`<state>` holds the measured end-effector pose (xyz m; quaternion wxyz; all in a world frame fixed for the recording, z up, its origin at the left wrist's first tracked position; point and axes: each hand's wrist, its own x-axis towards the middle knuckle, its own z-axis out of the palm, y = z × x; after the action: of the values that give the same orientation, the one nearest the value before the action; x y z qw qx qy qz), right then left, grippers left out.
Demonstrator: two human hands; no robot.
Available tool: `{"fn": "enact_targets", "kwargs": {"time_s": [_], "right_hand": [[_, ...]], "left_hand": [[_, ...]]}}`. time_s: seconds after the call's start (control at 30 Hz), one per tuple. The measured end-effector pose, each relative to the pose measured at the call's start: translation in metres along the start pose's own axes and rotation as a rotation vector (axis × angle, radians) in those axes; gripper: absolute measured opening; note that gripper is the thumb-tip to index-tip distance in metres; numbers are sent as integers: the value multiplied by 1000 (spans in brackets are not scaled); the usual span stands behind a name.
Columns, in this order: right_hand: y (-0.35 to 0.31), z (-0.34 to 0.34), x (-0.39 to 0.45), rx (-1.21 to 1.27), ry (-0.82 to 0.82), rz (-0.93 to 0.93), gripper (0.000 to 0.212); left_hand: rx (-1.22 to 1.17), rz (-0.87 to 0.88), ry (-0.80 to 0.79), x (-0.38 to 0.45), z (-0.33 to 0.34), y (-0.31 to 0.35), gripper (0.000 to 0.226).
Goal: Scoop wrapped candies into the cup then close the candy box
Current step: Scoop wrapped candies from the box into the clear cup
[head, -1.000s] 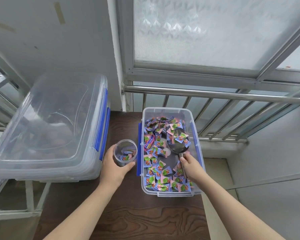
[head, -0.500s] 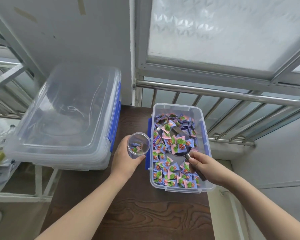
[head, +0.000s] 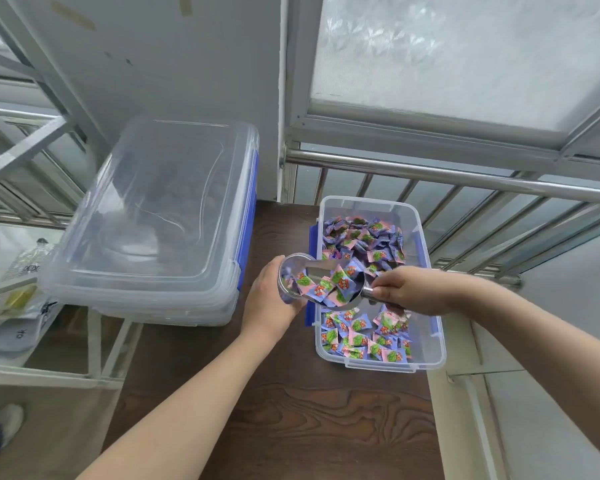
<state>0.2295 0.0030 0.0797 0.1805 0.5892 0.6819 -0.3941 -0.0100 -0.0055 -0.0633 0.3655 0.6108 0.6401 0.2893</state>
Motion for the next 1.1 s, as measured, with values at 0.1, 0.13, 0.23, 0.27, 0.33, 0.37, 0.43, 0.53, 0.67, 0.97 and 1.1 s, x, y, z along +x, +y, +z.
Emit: {"fn": "enact_targets", "kwargs": {"time_s": [0.1,0.13,0.23,0.27,0.33,0.37,0.43,0.53,0.67,0.97,1.1], "right_hand": [[-21,-22,2,-97,-2,4,41],[-29,-28,3,-127,5,10,44],[-52,-42,7,-270,31,23,42],[-59,-45,9,-333,25,20,41],[-71,-50,10,-386,13,27,40],[-76,-52,11,-409,18,35,39],[-83,-53,11,-482,9,48,43],[-85,-57,7,-475,17,70,45],[-68,-54,-11,-319,86,44,43],[30,71,-20,767,328,301,41],[51,117,-8,981,326,469,53]], "left_hand": [[6,-15,13,-3,2,-1,84],[10,-21,12,-3,2,-1,85],[15,-30,-5,-2,2,-3,87],[17,-33,-8,-2,2,-3,86],[26,-30,-1,-2,2,-5,85],[31,-27,7,-2,2,-5,84],[25,-30,12,-3,2,-6,85],[4,-41,3,-3,0,-5,89],[-48,-84,-1,-1,-1,-4,88],[-157,-421,-47,-10,6,-4,95],[-130,-576,-151,-39,25,8,67]]}}
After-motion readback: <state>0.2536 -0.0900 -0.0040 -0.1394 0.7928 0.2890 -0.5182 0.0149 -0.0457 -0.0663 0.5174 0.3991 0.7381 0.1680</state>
